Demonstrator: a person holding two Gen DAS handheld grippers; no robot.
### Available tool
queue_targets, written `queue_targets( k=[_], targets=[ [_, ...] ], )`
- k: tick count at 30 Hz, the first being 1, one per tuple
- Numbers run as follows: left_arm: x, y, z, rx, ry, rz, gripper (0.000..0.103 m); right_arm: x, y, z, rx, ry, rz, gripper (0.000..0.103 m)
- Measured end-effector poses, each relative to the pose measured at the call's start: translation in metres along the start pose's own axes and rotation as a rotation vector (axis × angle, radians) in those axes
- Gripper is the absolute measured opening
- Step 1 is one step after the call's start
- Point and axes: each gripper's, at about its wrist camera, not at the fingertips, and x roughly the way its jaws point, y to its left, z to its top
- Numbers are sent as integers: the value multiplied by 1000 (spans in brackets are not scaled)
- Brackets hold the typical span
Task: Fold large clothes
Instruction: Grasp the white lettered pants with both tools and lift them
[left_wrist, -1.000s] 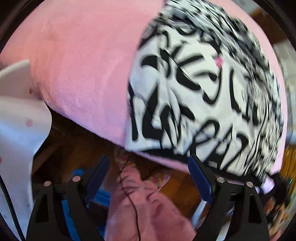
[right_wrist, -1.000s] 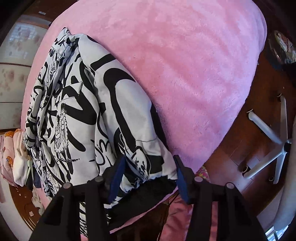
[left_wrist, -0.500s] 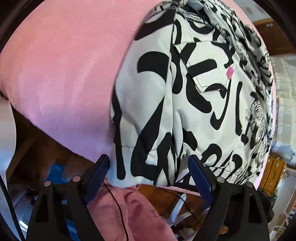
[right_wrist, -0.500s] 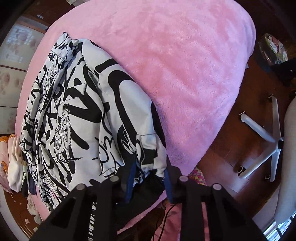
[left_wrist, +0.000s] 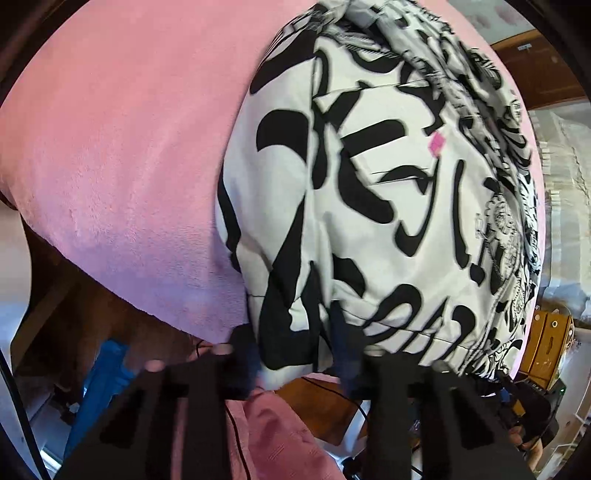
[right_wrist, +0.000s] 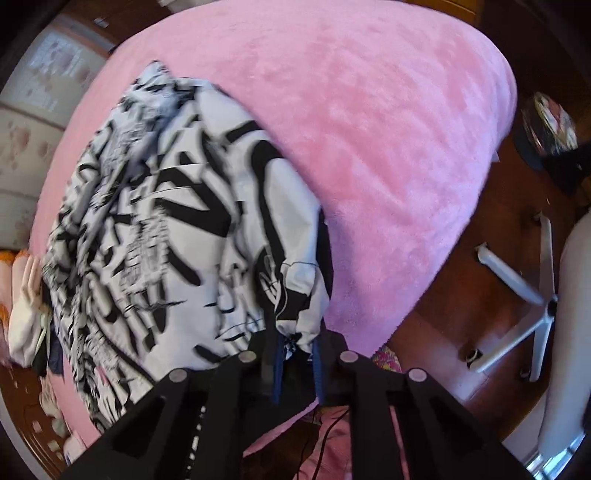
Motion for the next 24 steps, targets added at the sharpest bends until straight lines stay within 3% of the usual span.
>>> queue_targets(
  k=[2,5,9,14,18,24],
  targets=[
    [-11,-9,-2,1,-19,-2,18,-10,6,0,-39,-1,48,10],
    [-38,-24,-2,-36,-59,-62,17,-31,19,4,-102,-1,135,9],
    [-81,-48,0,-52,-123,-119,16,-62,32,17,-55,8,229,9],
    [-147,-67,18,-67,-266,-162,14,-100,58,49,-24,-6,407,8],
    [-184,-94,47,-96,-347,-197,14,-127,86,85,-2,-11,531,8],
    [-213,-134,107,-78,-430,-232,13,-138,133,132,38,-33,641,8]
  ],
)
